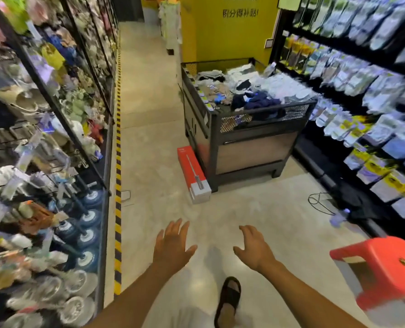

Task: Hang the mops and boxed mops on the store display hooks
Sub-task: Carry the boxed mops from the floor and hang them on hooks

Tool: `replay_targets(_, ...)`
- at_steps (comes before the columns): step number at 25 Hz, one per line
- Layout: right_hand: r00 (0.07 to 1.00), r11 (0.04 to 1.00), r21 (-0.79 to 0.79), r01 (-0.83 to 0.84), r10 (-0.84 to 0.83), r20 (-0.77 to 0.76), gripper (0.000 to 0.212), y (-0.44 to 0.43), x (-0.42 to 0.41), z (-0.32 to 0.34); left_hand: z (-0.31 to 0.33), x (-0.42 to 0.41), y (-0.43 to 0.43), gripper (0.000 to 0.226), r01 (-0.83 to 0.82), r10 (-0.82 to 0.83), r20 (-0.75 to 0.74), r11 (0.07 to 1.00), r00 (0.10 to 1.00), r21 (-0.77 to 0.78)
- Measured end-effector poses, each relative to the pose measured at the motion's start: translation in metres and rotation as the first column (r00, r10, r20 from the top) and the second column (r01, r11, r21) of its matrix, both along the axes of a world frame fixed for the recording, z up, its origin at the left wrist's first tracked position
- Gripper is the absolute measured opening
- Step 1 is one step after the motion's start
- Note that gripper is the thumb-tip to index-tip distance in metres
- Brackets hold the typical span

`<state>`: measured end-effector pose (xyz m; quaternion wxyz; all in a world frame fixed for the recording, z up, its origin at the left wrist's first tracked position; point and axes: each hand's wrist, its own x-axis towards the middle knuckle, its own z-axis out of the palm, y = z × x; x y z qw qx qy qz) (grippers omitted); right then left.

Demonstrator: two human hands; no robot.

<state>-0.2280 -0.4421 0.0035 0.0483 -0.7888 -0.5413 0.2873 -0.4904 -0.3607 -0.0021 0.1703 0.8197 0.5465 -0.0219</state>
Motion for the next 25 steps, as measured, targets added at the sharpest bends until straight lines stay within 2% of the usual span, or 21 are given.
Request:
replay_targets(3, 1.0, 1.0, -0.004, 0.002, -0.002, -0.031, 0.078, 0.074, 0.034, -0.014, -0.011, 0.038, 0.075, 0.082, 0.02, -0.02, -0.039, 1.0, 0.999, -0.009)
replay_targets(6, 0.999, 0.999, -0.016, -0.03, 0.03, -0.045, 0.075, 0.158, 0.07, -0.019, -0.015, 0.074, 0.144, 0.083, -0.024, 0.021, -0.046, 0.998, 0.999, -0.066)
replay_targets(11, 0.995, 0.994, -0.037, -0.098, 0.097, -0.037, 0.073, 0.282, 0.107, -0.02, -0.019, 0.114, 0.241, 0.082, -0.055, 0.051, -0.061, 0.996, 0.997, -0.071)
replay_targets(18, 0.987, 0.981, -0.122, -0.153, 0.146, -0.069, 0.073, 0.419, 0.12, -0.043, -0.047, 0.141, 0.359, 0.082, -0.128, 0.123, -0.04, 0.977, 0.992, -0.169)
replay_targets(25, 0.986, 0.963, -0.215, -0.164, 0.153, -0.069, 0.072, 0.539, 0.116, -0.07, -0.08, 0.141, 0.486, 0.08, -0.082, 0.07, -0.057, 0.963, 0.996, -0.255)
